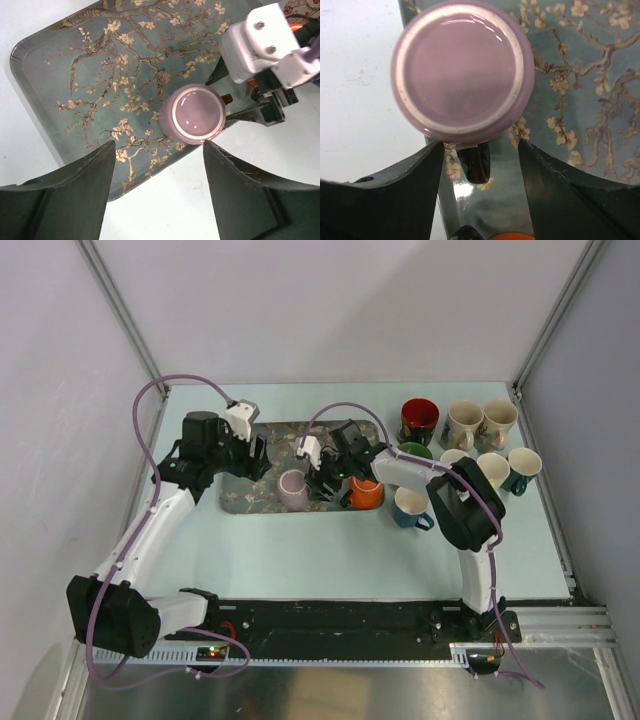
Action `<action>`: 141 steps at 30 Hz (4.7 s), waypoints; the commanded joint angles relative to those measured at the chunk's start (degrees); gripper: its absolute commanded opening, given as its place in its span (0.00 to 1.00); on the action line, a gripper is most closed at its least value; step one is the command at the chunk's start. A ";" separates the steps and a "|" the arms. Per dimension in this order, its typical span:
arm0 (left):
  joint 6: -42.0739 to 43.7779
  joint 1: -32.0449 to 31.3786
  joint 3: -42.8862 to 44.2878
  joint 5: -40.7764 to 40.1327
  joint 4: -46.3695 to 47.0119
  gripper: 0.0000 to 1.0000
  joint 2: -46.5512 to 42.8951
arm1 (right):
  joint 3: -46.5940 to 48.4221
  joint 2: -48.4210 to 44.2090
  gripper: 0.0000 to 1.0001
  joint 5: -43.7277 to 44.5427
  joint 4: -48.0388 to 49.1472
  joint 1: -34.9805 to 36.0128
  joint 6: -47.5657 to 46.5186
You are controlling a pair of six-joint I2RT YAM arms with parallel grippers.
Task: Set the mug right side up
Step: Turn over the cup on the tray, then place the cup at the center of the board.
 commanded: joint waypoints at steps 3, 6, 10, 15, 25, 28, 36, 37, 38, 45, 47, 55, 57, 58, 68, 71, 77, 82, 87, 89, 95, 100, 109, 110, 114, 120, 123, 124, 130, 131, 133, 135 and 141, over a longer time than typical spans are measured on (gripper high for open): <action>0.97 0.27 0.28 -0.12 1.39 0.75 -2.51 | 2.18 2.32 0.62 2.66 1.51 0.95 1.79; 0.86 0.24 0.48 0.31 1.44 0.75 -2.40 | 2.08 2.44 0.56 3.93 -0.26 1.52 0.29; 0.69 0.25 0.86 0.75 1.42 0.75 -2.13 | 2.19 2.75 0.45 5.38 -1.25 2.12 -0.43; 1.54 0.19 0.88 0.78 1.41 0.74 -2.43 | 2.25 2.74 0.17 5.63 -2.16 2.38 -1.73; 20.82 -2.82 -7.21 6.56 7.25 0.78 -15.33 | 15.38 0.28 0.00 -12.12 -19.90 -1.32 -0.65; 33.08 -5.26 -10.06 6.78 8.10 0.79 -18.98 | 22.05 0.86 0.00 -19.47 -24.25 -3.50 5.22; 58.07 -7.01 -13.89 10.83 10.98 0.80 -21.97 | 14.68 -3.76 0.00 -39.90 -0.25 -9.21 38.12; 60.28 -7.36 -14.79 11.24 12.26 0.80 -22.18 | 12.02 -4.37 0.00 -42.45 5.76 -9.83 45.20; 61.61 -7.94 -15.76 11.39 15.22 0.80 -22.37 | 10.03 -4.76 0.00 -44.33 12.76 -10.24 49.88; 68.71 -13.05 -22.62 9.40 33.86 0.83 -21.17 | 6.73 -4.74 0.00 -52.90 27.90 -11.28 63.56; 68.70 -14.39 -22.52 8.55 36.39 0.82 -19.65 | 6.66 -4.81 0.00 -53.10 28.22 -11.33 63.73; 67.04 -20.03 -21.18 2.01 47.67 0.65 -13.71 | 6.91 -4.76 0.00 -53.21 28.19 -11.20 63.79; 66.77 -20.58 -20.53 1.15 48.81 0.56 -12.53 | 6.91 -4.77 0.00 -53.17 28.16 -11.22 63.79; 66.34 -20.65 -20.22 0.77 49.23 0.51 -11.88 | 6.86 -4.79 0.00 -53.08 28.18 -11.19 63.79; 48.25 -20.94 -16.98 -9.34 49.23 0.00 -10.76 | 4.48 -9.63 0.64 -44.26 21.99 -14.78 58.75; 43.71 -21.01 -16.41 -11.45 47.07 0.00 -11.48 | 4.15 -11.38 0.76 -41.16 20.08 -16.65 57.15; 33.50 -20.99 -10.51 -15.30 33.34 0.00 -10.80 | 6.85 -16.68 0.81 -25.06 2.30 -19.14 38.23; 23.78 -20.87 -4.85 -15.68 19.07 0.00 -9.00 | 7.00 -22.84 0.80 -12.89 -10.39 -17.83 15.67; 18.63 -20.78 -3.52 -14.69 14.44 0.00 -8.14 | 5.57 -28.18 0.75 -8.90 -19.50 -14.52 -2.12; 16.81 -20.76 -2.38 -14.48 13.41 0.00 -7.27 | 5.38 -29.61 0.73 -6.68 -21.69 -12.46 -7.88; 12.25 -20.74 0.05 -12.67 11.70 0.00 -4.60 | 5.21 -30.31 0.68 -1.56 -28.78 -6.21 -25.11; 9.47 -20.81 1.43 -11.48 11.46 0.00 -3.18 | 4.99 -28.63 0.67 0.83 -28.41 -2.96 -28.44; 6.69 -20.76 2.75 -9.40 11.14 0.00 -1.82 | 6.31 -23.14 0.61 7.47 -21.14 2.23 -28.99; 6.55 -20.79 2.94 -9.25 11.06 0.00 -1.69 | 6.70 -22.68 0.60 7.65 -20.95 2.52 -29.18; 6.36 -20.80 3.56 -8.91 11.01 0.00 -1.19 | 7.90 -21.48 0.54 7.73 -21.37 3.54 -30.96; 6.85 -20.81 4.84 -8.71 11.05 0.00 -0.79 | 8.95 -20.27 0.19 8.15 -24.27 3.73 -33.63; 6.94 -20.71 5.03 -9.69 11.00 0.07 -1.00 | 8.35 -20.68 0.03 9.01 -24.41 3.45 -33.85; 6.81 -20.67 5.00 -10.50 11.03 0.19 -1.15 | 7.93 -21.00 0.02 9.30 -24.08 3.22 -33.72; 5.31 -20.50 3.52 -14.55 11.06 0.79 -2.50 | 2.68 -25.73 0.00 7.41 -22.68 -0.61 -30.01; 4.98 -20.44 3.36 -14.95 11.06 0.82 -2.82 | 1.85 -26.60 0.00 6.66 -22.68 -1.45 -28.99; 4.56 -20.26 3.12 -15.42 11.11 0.86 -3.37 | 0.32 -28.84 0.00 4.77 -23.01 -3.55 -26.84; 4.59 -20.13 3.01 -15.74 11.10 0.86 -3.68 | -0.72 -31.51 0.00 2.78 -24.24 -6.07 -24.41; 5.42 -20.02 3.11 -15.93 11.08 0.86 -2.45 | -4.36 -41.66 0.00 -4.68 -29.60 -19.22 -15.67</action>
